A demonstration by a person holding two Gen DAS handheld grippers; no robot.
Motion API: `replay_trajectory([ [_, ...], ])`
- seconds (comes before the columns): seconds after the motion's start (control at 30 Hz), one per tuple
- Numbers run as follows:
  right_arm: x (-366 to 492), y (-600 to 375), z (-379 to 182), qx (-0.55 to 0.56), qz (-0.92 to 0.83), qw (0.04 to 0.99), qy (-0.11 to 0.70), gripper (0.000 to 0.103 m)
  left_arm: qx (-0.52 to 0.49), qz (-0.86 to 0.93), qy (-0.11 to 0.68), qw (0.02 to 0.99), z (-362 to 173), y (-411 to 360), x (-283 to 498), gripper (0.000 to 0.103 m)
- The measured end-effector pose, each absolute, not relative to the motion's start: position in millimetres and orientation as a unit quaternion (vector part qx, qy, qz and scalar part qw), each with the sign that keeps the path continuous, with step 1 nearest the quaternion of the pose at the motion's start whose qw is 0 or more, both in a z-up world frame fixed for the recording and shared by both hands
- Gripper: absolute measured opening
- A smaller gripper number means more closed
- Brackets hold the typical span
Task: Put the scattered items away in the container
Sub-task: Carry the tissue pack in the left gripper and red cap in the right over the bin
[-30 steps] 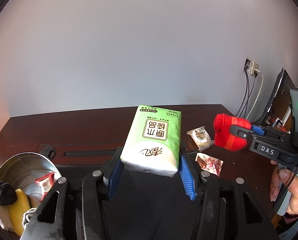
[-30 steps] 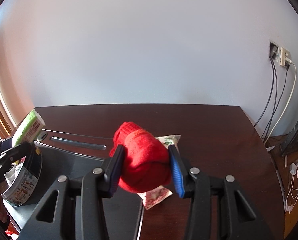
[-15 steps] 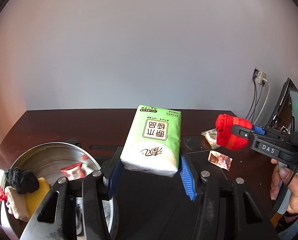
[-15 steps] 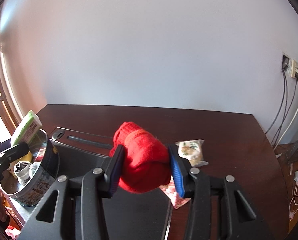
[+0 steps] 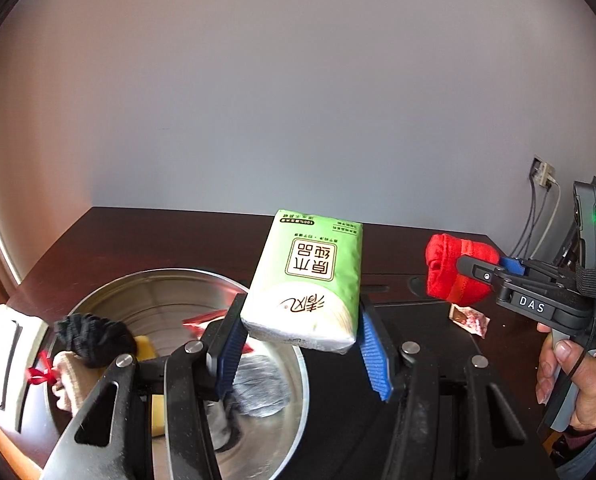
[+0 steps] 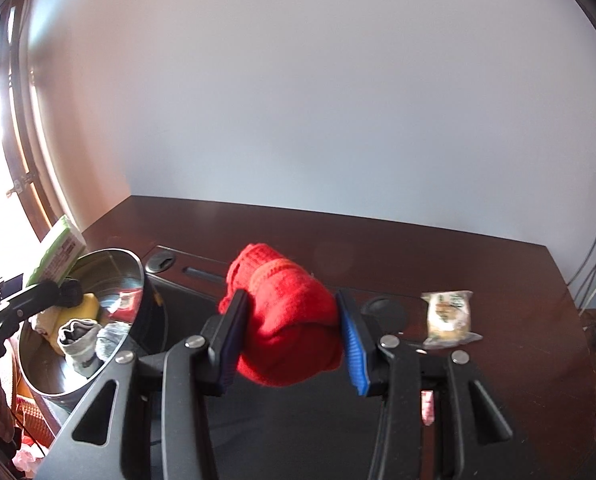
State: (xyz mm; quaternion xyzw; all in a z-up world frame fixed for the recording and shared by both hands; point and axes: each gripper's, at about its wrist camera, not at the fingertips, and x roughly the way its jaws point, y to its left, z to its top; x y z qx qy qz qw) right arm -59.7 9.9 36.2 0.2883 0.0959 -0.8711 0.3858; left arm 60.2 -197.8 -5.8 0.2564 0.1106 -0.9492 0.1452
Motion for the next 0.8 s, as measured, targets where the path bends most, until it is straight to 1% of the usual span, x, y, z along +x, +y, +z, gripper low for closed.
replay_trajectory([
  [0.43, -31, -36, 34, 0.284, -0.853, 0.423, 0.111, 0.044, 0.255, -0.94, 0.126, 0.191, -11, -235, 106, 0.055],
  [0.8, -5, -67, 38, 0.275, -0.838, 0.456, 0.121, 0.044, 0.264, -0.925, 0.143, 0.231, -29, -258, 140, 0.055],
])
